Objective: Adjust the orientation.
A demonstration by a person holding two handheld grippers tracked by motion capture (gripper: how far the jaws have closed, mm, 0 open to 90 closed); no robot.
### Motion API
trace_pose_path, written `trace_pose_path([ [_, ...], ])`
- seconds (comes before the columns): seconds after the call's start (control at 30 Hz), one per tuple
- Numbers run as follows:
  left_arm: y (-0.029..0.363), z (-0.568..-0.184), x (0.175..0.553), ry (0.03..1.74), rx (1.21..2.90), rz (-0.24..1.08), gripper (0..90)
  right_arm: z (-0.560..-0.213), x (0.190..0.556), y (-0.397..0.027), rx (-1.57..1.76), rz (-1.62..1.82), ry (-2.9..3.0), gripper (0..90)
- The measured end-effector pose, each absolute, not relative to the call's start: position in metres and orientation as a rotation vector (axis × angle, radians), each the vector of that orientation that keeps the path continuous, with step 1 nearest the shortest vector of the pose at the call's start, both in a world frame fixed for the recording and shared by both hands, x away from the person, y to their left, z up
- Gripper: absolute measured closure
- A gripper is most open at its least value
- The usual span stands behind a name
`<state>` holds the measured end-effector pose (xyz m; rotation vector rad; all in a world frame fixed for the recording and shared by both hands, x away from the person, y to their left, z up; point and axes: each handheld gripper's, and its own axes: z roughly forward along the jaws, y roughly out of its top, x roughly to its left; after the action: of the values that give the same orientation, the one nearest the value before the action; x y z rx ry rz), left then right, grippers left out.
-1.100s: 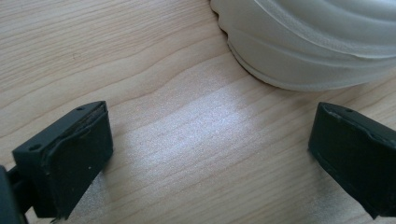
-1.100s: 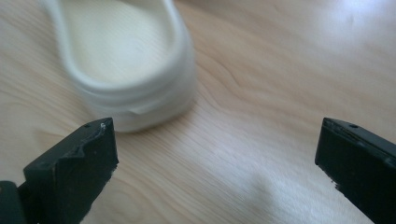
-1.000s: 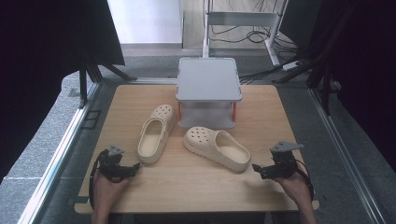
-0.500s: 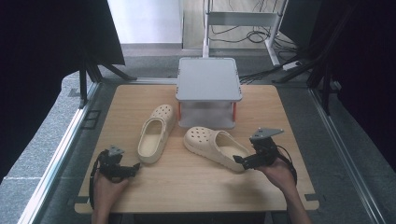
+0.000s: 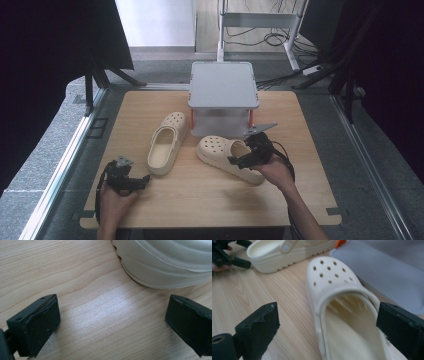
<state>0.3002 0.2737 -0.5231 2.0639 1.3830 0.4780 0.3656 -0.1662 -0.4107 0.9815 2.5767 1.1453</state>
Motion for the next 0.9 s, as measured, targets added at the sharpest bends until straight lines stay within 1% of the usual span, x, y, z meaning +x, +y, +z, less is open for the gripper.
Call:
trace_pose_path([
  [0.57, 0.279, -0.523, 0.297, 1.376, 2.07, 0.474, 0.0, -0.41, 0.398, -0.086, 0.953, 1.117, 2.641, 4.2],
  [0.67, 0.282, -0.523, 0.296, 1.384, 2.068, 0.477, 0.0, -0.413, 0.404, -0.065, 0.955, 1.127, 2.653, 6.5],
  [0.9, 0.285, -0.523, 0.295, 1.39, 2.061, 0.478, 0.0, -0.417, 0.416, -0.037, 0.968, 1.119, 2.664, 12.5],
])
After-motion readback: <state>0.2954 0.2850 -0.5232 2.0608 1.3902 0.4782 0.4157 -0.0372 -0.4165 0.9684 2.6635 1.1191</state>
